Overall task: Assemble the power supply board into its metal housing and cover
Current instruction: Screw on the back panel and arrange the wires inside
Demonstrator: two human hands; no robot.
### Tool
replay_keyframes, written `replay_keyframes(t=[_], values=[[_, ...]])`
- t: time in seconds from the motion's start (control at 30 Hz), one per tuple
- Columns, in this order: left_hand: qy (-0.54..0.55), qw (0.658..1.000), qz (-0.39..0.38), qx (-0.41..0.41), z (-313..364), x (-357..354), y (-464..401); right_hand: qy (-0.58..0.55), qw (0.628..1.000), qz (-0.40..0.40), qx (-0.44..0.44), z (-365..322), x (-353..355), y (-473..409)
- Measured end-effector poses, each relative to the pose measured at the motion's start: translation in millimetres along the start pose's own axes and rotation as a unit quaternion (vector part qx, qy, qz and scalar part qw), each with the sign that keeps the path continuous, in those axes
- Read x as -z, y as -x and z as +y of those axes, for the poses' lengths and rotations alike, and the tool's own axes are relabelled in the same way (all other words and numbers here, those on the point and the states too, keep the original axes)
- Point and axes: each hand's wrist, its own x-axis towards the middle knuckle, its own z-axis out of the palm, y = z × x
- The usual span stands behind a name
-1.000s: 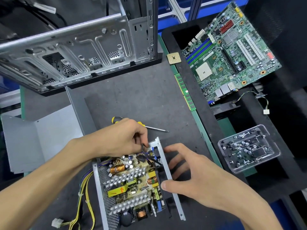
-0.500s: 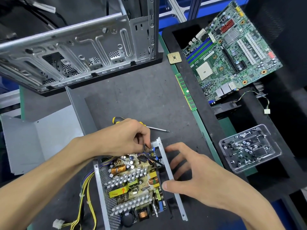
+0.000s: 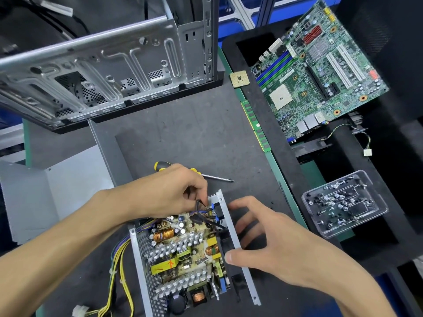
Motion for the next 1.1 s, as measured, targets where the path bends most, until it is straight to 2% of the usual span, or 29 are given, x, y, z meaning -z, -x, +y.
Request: replay_keyframes(t=[0.53, 0.87, 1.1], values=[[0.134, 0.989, 0.026, 0.05, -3.9, -6.1, 7.8, 0.001, 1.0, 0.006, 0.003, -1.6, -0.4, 1.7], [-0.047, 0.998, 0.029, -0.016, 7.0, -2.4, 3.4, 0.011, 1.0, 0.007, -0.005, -4.1, -0.6, 2.8], [-0.092, 0.995, 0.027, -0.034, 9.9, 1.3, 1.5, 0.02, 1.0, 0.011, -0.004, -4.9, -1.4, 3.2]])
